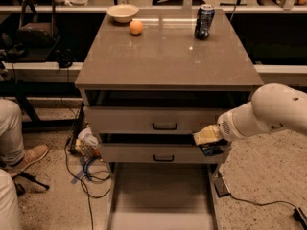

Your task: Place rxbar blueberry into bottom drawer

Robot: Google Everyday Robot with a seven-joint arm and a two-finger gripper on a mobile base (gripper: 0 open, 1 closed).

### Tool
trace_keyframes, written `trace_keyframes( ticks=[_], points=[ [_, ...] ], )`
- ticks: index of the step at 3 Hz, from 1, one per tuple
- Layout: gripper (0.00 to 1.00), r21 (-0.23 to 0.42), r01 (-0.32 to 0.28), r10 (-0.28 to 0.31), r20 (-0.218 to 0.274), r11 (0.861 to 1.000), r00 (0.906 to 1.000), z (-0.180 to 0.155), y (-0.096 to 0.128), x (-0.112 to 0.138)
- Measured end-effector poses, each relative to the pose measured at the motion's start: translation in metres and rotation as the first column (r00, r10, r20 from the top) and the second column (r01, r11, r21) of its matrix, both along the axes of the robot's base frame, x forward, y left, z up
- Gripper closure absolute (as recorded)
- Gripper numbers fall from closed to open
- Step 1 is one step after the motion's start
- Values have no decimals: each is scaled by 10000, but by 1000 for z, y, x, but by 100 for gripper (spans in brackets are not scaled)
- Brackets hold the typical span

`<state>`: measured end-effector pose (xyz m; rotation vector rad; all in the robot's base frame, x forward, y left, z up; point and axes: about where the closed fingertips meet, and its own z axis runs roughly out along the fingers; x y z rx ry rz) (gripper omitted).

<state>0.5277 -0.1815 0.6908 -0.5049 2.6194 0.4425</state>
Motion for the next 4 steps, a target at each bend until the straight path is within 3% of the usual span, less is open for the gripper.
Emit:
trace_keyframes(
  ticks=[1,2,3,4],
  points=[
    [100,0,0,0,0,10000,10000,0,0,0],
    [100,322,-375,386,-335,9988,9987,-16,5,-2],
    [100,1417,-967,1074,-701,9852,9917,-54,25,-11],
    [100,2812,-2001,2329,-881,9385,9685,-128,59,-28]
  ],
)
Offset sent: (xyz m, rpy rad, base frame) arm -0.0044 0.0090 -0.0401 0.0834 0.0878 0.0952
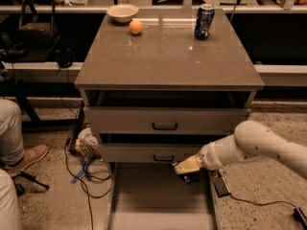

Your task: Place rxbar blueberry into bottom drawer

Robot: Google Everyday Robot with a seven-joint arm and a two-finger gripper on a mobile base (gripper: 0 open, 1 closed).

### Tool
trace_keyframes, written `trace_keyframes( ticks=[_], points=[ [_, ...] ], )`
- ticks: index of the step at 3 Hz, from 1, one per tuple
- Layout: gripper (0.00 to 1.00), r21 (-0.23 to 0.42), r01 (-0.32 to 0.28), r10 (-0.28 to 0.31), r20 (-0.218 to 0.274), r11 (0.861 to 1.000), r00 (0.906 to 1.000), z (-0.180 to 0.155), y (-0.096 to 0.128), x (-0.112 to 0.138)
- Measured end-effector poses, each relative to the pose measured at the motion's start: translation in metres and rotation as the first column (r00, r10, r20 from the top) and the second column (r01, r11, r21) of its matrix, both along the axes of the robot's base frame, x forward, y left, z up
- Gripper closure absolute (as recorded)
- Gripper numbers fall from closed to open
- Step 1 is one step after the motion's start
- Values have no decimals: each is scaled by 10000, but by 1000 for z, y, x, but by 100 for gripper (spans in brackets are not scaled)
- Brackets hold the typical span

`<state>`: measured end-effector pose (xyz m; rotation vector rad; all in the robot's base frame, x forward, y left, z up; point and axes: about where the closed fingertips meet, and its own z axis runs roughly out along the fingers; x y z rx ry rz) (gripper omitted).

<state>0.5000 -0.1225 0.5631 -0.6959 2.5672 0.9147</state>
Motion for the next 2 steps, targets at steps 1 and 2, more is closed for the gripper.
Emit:
trace_keyframes(
  ticks=[1,2],
  points=[
    [100,1004,-378,441,-619,9942,9971,-73,35,-19],
    [100,1311,-342,475,-996,9908,9939,-99,45,-29]
  ],
)
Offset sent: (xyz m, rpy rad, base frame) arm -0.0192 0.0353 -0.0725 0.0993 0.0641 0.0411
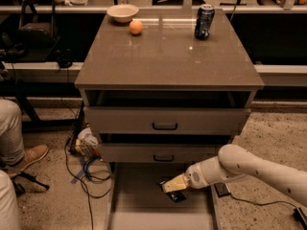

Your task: Place rxbar blueberry into bottom drawer

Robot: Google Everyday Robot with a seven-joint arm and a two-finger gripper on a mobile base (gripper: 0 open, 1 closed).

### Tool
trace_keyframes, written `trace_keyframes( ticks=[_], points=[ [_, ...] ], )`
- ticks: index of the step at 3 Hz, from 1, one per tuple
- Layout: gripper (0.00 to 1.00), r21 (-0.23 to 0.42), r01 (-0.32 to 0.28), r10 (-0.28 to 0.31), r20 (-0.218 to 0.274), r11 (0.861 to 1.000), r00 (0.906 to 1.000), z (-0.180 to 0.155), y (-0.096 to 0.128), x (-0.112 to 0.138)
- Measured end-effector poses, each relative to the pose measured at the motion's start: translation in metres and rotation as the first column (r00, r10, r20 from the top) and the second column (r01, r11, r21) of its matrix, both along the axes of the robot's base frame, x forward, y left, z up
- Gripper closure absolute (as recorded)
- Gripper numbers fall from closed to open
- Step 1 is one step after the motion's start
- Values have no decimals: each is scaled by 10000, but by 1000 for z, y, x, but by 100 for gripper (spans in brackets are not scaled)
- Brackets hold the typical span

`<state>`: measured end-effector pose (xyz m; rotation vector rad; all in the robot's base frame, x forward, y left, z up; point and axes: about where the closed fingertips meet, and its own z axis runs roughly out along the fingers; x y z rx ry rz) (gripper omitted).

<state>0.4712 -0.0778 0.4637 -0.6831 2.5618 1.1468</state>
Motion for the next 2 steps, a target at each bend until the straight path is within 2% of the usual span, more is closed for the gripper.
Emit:
trace_keyframes(
  ticks=[1,2],
  points=[
    [100,0,0,0,0,10000,10000,0,0,0],
    [100,36,133,-134,235,9999,9996,-39,17,11]
  ],
)
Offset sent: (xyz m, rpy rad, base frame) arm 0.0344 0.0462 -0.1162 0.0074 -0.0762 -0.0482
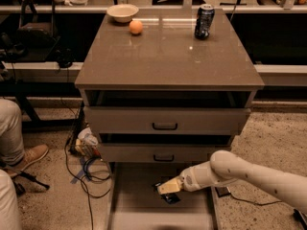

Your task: Place rxbar blueberry into bottom drawer

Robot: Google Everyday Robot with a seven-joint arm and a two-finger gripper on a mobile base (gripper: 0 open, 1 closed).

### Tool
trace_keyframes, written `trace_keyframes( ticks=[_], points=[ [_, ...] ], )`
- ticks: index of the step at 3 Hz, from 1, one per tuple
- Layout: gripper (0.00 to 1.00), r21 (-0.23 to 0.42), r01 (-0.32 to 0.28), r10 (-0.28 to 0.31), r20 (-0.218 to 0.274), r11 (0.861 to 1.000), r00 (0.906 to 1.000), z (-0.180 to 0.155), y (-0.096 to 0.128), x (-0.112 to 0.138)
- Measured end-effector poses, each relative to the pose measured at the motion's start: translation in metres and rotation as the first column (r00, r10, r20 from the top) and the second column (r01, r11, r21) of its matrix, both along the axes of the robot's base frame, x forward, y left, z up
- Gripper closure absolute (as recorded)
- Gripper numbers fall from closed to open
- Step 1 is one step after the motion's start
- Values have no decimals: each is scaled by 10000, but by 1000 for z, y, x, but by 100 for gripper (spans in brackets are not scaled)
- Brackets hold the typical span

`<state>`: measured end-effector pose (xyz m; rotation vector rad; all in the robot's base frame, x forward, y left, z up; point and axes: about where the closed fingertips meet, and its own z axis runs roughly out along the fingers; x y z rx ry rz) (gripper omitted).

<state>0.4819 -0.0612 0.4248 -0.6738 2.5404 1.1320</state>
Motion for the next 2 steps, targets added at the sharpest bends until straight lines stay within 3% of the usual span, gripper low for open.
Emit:
trace_keyframes(
  ticks=[1,2],
  points=[
    [100,322,373,-386,412,9988,9984,-73,33,32],
    [100,460,779,-804,553,9959,9952,-122,53,51]
  ],
)
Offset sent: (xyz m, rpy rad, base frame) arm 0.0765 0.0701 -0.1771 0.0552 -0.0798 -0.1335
